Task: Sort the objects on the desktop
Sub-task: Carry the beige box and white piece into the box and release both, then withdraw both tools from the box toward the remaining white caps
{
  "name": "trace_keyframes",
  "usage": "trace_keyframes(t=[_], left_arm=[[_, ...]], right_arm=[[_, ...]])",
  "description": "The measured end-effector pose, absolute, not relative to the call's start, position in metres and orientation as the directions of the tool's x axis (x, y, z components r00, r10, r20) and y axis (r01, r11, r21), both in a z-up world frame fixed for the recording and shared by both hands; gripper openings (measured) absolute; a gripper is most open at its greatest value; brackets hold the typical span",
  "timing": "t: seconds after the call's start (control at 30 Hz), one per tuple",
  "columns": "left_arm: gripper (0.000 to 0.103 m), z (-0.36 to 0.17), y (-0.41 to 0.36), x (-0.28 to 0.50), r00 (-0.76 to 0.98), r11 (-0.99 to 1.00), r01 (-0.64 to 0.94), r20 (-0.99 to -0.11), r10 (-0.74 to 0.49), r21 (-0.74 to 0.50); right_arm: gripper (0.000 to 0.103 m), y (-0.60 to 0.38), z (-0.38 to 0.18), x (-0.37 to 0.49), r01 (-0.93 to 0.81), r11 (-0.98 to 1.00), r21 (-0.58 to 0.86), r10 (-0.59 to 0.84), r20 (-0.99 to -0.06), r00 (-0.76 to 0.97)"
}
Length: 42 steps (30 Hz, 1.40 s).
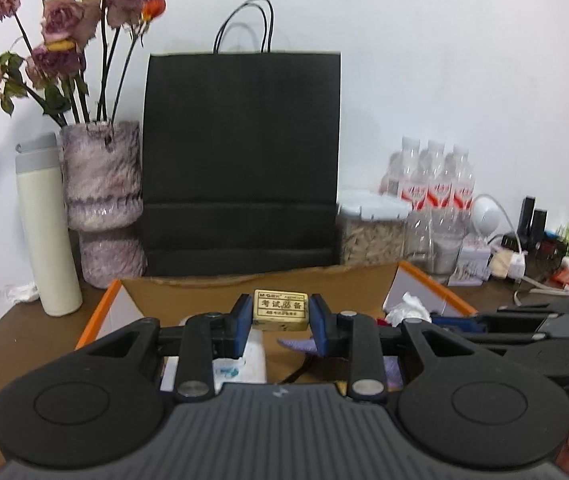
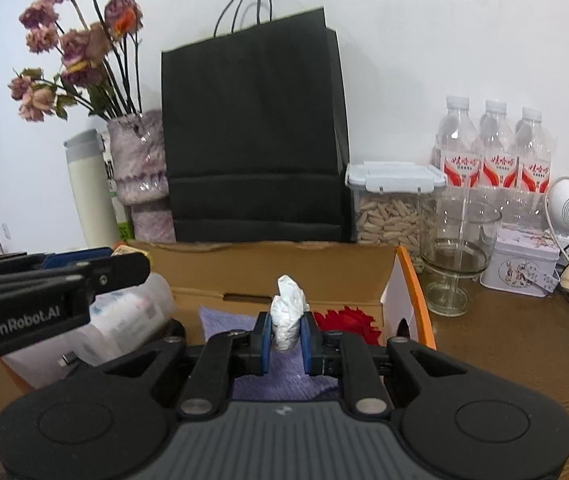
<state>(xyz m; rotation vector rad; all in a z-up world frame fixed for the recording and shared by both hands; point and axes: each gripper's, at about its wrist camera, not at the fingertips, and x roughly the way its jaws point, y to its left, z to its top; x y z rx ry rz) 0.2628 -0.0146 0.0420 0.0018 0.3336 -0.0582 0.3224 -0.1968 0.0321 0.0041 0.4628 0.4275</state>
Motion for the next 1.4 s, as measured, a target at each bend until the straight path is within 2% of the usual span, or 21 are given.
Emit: trace_keyframes(t=[0.57, 0.63, 0.7, 0.73, 0.93, 1.03, 1.1, 1.13, 1.23, 1.27, 1.4], left_arm=[[0.032, 0.030, -0.022, 0.261, 0.941, 0.996, 0.073, -0.334, -0.053, 0.049], [0.032, 0.030, -0.022, 0.260, 0.940, 0.996, 0.076, -0.337, -0.056, 0.049], [0.034, 0.030, -0.022, 0.259, 0.941, 0.996, 0.076, -0.335, -0.055, 0.049], [0.035, 0.031, -0.022, 0.258, 0.941, 0.996, 0.074, -0.333, -0.054, 0.049], [0.055, 0.033, -0.021, 0.255, 0.946, 0.997, 0.053, -0.322, -0.035, 0.048], [0.077, 0.036, -0.014, 0.252, 0.953, 0.999, 0.022, -0.304, -0.011, 0.034], [0.094, 0.037, -0.008, 0.250, 0.956, 1.000, 0.004, -0.294, -0.001, 0.012], [0.100, 0.038, -0.005, 0.249, 0.958, 1.000, 0.001, -0.286, -0.001, -0.001], [0.103, 0.040, 0.002, 0.247, 0.963, 0.999, -0.013, -0.270, 0.004, -0.030], [0.103, 0.041, 0.003, 0.247, 0.963, 0.999, -0.019, -0.270, 0.010, -0.032], [0.103, 0.039, 0.006, 0.248, 0.959, 0.999, -0.048, -0.279, 0.040, -0.021]], right_arm=[[0.017, -0.196, 0.030, 0.314, -0.399, 0.913, 0.080, 0.393, -0.429, 0.813], [0.025, -0.196, 0.030, 0.314, -0.399, 0.913, 0.080, 0.393, -0.428, 0.814], [0.037, -0.196, 0.030, 0.313, -0.398, 0.914, 0.077, 0.391, -0.425, 0.816], [0.039, -0.196, 0.031, 0.312, -0.397, 0.915, 0.072, 0.388, -0.423, 0.819], [0.056, -0.197, 0.032, 0.309, -0.383, 0.922, 0.060, 0.373, -0.410, 0.832], [0.067, -0.199, 0.032, 0.310, -0.361, 0.930, 0.061, 0.354, -0.408, 0.842], [0.080, -0.201, 0.032, 0.311, -0.348, 0.935, 0.071, 0.345, -0.404, 0.847], [0.082, -0.202, 0.033, 0.312, -0.344, 0.936, 0.076, 0.345, -0.400, 0.849], [0.094, -0.204, 0.034, 0.311, -0.349, 0.933, 0.086, 0.354, -0.390, 0.850], [0.101, -0.203, 0.034, 0.311, -0.351, 0.933, 0.082, 0.354, -0.388, 0.851], [0.103, -0.199, 0.033, 0.309, -0.364, 0.929, 0.066, 0.360, -0.389, 0.848]])
